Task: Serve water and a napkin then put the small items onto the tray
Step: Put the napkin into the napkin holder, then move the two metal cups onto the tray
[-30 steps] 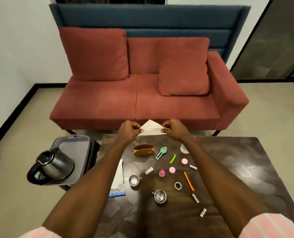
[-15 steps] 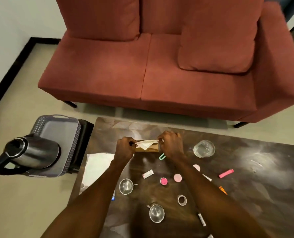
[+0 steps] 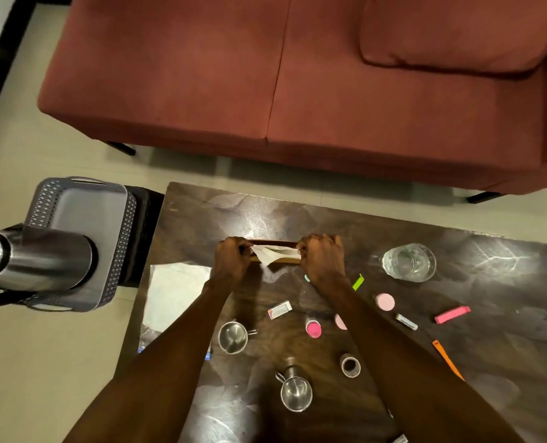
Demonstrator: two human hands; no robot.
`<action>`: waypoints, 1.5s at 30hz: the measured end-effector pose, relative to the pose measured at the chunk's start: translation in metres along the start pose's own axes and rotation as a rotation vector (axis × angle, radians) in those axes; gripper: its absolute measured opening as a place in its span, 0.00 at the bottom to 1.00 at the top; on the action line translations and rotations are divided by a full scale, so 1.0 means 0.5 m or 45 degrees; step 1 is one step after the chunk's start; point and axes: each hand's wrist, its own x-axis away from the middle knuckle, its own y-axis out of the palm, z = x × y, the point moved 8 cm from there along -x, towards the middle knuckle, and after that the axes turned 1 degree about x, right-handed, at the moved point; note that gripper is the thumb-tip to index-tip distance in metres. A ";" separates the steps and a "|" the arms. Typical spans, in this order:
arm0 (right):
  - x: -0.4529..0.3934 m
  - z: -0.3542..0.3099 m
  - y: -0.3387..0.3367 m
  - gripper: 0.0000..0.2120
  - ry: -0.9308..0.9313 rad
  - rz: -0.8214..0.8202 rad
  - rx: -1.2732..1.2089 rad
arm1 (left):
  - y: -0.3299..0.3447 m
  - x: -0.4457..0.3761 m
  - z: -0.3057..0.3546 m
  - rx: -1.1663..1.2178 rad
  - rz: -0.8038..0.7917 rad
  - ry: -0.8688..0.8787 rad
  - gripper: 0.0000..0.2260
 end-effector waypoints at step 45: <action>0.574 -0.209 -0.202 0.27 0.148 0.388 -0.485 | -0.156 0.590 -0.043 0.124 0.004 0.313 0.20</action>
